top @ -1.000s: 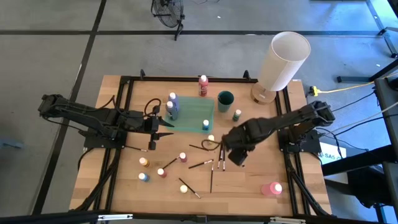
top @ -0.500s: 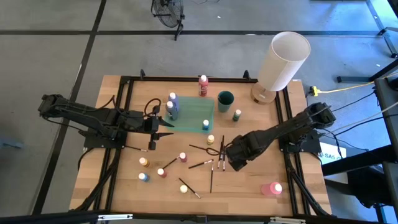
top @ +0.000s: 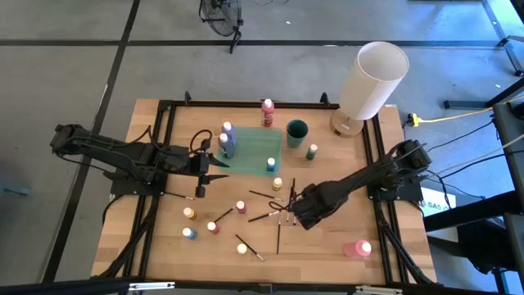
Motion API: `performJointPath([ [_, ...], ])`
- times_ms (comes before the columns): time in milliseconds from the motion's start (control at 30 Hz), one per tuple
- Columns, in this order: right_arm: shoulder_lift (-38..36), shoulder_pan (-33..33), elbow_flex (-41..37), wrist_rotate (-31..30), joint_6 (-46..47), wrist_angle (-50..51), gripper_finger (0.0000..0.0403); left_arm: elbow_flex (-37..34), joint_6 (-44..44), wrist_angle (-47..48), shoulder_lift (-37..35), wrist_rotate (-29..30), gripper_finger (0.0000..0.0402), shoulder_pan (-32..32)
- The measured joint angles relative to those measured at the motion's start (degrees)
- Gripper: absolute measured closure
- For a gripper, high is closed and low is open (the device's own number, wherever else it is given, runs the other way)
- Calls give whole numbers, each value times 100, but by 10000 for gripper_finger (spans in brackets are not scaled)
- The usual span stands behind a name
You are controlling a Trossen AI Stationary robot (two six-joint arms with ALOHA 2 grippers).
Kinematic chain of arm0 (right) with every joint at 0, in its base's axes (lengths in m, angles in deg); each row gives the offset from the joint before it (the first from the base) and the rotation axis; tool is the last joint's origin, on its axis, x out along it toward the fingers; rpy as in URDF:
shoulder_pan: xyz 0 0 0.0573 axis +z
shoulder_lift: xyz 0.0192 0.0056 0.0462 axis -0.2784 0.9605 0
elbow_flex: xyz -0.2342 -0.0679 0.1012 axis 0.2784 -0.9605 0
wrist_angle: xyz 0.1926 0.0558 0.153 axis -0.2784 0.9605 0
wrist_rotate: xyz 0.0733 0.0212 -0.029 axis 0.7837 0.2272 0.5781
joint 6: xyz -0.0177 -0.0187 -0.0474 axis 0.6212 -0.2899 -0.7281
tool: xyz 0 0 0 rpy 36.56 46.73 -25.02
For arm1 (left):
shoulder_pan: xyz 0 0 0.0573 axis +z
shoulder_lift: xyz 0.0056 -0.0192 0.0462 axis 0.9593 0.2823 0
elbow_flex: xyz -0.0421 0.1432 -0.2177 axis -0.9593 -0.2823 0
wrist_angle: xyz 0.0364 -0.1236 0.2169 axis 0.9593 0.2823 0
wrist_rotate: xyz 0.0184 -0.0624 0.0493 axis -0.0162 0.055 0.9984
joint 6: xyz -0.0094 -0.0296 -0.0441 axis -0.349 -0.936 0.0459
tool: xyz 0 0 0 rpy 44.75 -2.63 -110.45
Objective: Pick & Place Paint Supplies
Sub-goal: Put the black paint brush into the dark green cup
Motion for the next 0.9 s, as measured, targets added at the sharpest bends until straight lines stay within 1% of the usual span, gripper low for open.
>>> performJointPath([
  [200,153,0,0,128,41,-21,192,0,-2,0,0,0,270,0],
  [600,475,0,0,170,-50,-70,192,0,0,1,0,0,270,0],
  [767,573,-7,16,315,-85,-70,192,0,0,4,0,0,270,2],
  [900,588,-7,20,303,-153,-96,192,0,2,5,0,0,270,0],
])
